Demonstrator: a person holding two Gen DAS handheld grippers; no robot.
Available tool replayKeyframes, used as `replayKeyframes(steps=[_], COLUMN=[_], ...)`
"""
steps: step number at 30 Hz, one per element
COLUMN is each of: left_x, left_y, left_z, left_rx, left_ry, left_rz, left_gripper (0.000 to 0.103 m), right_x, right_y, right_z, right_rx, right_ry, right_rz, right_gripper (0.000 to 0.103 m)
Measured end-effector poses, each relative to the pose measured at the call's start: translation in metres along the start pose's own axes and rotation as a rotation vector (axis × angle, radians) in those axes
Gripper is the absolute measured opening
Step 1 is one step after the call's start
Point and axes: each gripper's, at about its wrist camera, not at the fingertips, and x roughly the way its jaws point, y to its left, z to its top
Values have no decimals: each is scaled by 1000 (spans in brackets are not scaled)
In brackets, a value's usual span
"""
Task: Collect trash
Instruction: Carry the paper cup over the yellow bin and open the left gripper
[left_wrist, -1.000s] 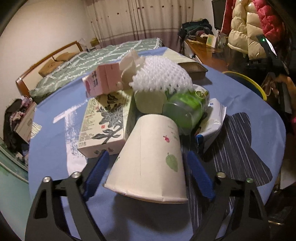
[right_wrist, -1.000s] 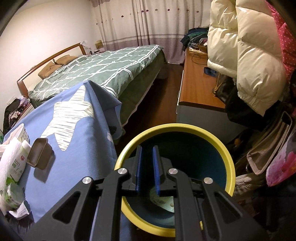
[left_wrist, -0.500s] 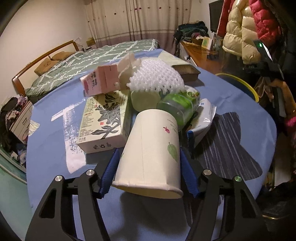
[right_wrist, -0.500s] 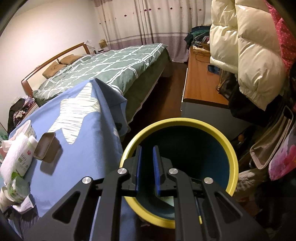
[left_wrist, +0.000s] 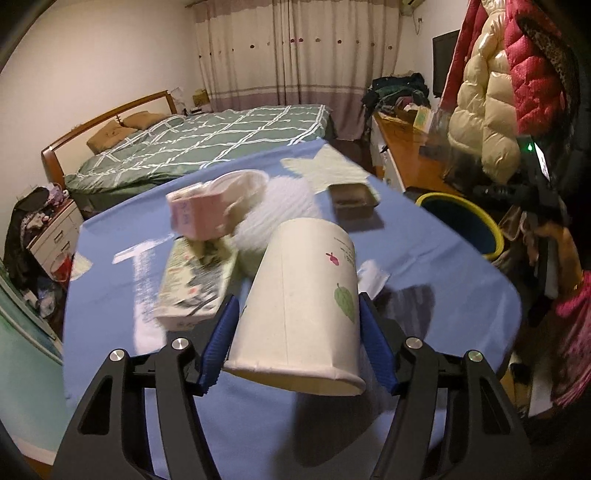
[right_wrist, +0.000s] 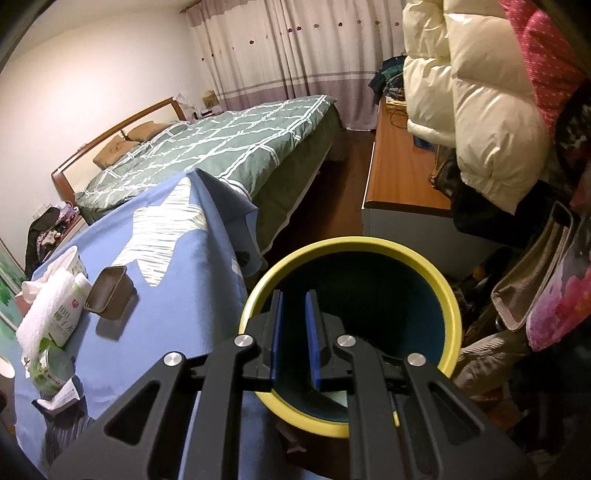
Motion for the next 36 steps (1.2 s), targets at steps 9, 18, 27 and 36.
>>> replayKeyframes(steps=[9,18,27,36], left_x=[45,119,181,223], left_y=[-87,-195,-275,-300], left_z=[56,109,141,161], left_rx=[42,136,190,162], left_ry=[-15,33,76,109], left_rz=[-109,-218,-240,-232], left_gripper=[64,64,65,80], right_x=[-19,-35,-44,-37], right_y=[-39,-83,-118,-130], right_z=[-4,-14,-25,-29], right_rx=[26,48,79,100], right_ry=[-41,-61,-71,-45], right_rz=[-47,-123,-166,-185], right_gripper=[14,23,34,44])
